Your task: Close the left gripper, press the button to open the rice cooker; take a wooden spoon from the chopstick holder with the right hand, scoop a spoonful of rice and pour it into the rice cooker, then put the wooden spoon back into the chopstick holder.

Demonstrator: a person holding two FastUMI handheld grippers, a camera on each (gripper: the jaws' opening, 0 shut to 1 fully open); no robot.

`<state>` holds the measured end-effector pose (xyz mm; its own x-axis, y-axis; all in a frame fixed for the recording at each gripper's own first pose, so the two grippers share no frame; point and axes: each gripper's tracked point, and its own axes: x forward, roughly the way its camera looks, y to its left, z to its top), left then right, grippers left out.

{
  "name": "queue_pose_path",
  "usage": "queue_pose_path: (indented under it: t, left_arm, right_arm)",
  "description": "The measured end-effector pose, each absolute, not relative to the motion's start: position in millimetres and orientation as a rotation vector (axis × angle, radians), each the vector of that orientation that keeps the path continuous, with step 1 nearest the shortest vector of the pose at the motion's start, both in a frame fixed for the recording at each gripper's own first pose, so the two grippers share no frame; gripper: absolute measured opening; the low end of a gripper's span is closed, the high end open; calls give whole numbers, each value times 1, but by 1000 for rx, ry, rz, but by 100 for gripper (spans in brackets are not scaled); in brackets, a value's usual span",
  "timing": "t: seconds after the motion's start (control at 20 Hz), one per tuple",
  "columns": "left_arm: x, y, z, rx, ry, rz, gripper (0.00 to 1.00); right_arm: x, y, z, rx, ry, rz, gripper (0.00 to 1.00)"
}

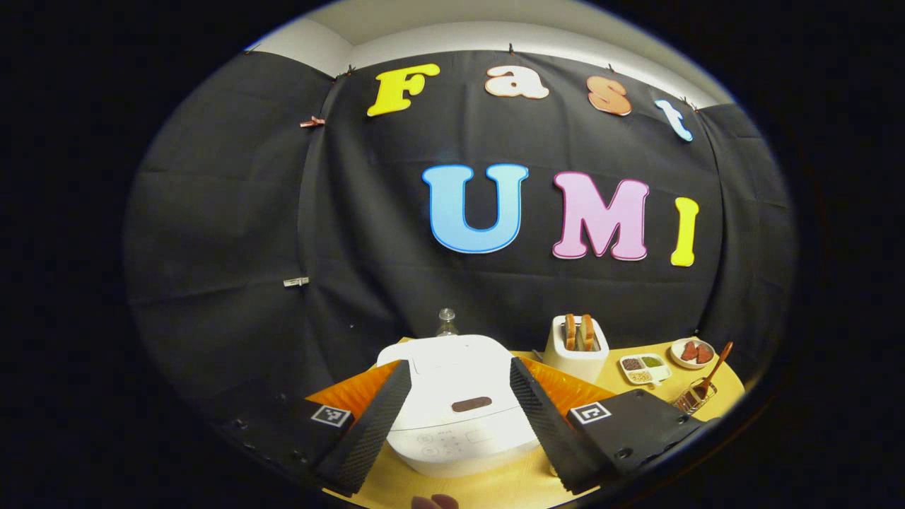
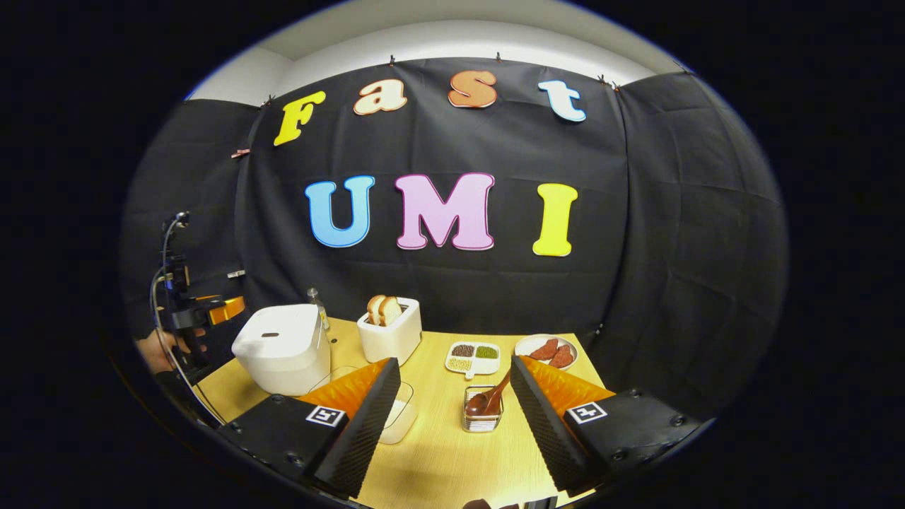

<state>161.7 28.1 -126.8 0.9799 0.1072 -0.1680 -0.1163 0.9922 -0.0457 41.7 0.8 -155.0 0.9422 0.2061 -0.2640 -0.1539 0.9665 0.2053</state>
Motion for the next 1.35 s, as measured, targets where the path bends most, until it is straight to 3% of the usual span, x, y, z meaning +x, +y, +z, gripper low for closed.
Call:
queue_pose_path:
  t: [0.6, 1.35]
  left_arm:
    - [72, 0, -47, -53, 29, -51, 96]
    - [20, 21, -20, -59, -33, -47, 97]
  right_arm:
    - [48, 13, -98, 156, 148, 128, 98]
    - [35, 13, -61, 126, 26, 62, 98]
